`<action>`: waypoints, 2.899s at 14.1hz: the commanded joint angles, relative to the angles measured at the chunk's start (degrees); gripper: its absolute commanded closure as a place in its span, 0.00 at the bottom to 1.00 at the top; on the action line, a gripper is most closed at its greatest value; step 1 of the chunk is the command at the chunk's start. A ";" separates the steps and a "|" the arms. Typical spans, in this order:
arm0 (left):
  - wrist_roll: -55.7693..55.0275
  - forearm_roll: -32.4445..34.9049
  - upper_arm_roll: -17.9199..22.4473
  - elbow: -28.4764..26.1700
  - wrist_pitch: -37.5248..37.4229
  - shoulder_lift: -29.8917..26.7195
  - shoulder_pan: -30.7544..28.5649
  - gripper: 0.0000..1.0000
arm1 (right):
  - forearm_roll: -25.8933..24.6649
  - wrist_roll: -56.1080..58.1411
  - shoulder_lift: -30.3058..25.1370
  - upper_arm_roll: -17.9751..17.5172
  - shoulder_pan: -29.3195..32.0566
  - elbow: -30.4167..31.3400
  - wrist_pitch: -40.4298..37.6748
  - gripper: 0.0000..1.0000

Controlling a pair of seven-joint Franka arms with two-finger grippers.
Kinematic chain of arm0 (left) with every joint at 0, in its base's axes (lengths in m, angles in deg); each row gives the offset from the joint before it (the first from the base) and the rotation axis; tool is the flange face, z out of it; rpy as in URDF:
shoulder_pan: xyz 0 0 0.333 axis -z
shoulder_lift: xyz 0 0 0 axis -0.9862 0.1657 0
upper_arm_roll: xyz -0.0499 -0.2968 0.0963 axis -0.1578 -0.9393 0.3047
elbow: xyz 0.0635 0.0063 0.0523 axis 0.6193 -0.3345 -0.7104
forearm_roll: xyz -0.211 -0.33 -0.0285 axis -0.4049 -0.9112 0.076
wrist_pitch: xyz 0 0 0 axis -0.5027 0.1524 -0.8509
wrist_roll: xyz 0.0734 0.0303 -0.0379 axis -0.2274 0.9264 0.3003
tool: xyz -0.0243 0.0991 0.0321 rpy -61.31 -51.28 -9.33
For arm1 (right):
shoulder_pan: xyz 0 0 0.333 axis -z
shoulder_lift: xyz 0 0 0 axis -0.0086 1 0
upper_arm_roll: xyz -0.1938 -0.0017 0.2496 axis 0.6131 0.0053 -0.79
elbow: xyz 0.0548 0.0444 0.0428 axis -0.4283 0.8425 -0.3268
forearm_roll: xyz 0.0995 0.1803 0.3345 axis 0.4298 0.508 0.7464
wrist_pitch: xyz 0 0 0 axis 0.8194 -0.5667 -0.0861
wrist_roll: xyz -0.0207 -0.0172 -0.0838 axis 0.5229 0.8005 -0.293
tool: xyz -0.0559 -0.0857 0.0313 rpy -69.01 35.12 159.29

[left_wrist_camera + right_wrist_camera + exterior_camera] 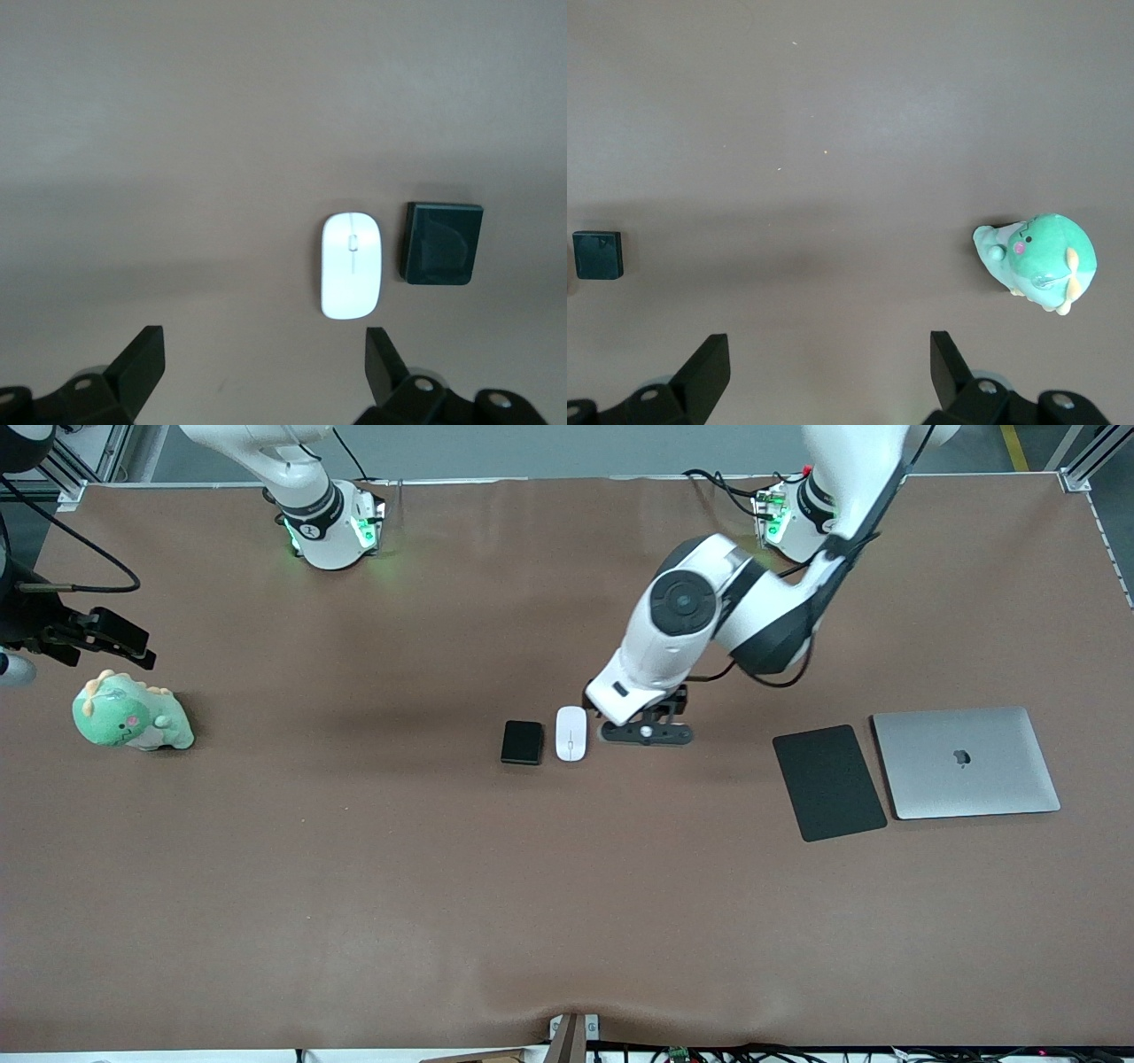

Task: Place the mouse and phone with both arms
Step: 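Lower and grasp the white mouse with the left gripper, then carry the mouse to the mousepad while the right gripper reaches the phone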

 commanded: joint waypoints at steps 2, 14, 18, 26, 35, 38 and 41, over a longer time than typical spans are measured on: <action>-4.67 3.65 0.56 3.52 2.22 6.65 4.12 0.00 | 0.16 -0.46 -0.10 -0.05 -0.60 -0.33 -1.37 0.00; -13.65 9.55 1.79 5.99 10.83 17.21 9.75 0.06 | 1.40 -0.54 2.00 -0.14 -3.41 -2.00 0.73 0.00; -16.20 9.46 1.96 6.51 11.37 18.79 10.02 0.10 | 1.49 -0.54 2.53 -0.14 -4.20 -2.00 0.74 0.00; -19.19 9.46 4.51 7.30 11.37 20.38 13.01 0.32 | 1.57 -0.54 3.24 -0.14 -5.43 -2.00 0.91 0.00; -15.86 9.73 6.19 7.30 7.33 10.29 5.38 1.00 | 4.56 -0.46 12.81 -0.14 -12.36 -2.35 9.07 0.00; -12.43 9.38 5.75 7.04 0.23 3.70 0.89 1.00 | 4.74 -0.54 17.20 -0.14 -15.35 -2.44 12.51 0.00; -7.17 9.11 5.74 6.51 -7.15 -1.58 -4.02 1.00 | 7.19 -0.54 23.69 -0.14 -17.73 -4.09 14.17 0.00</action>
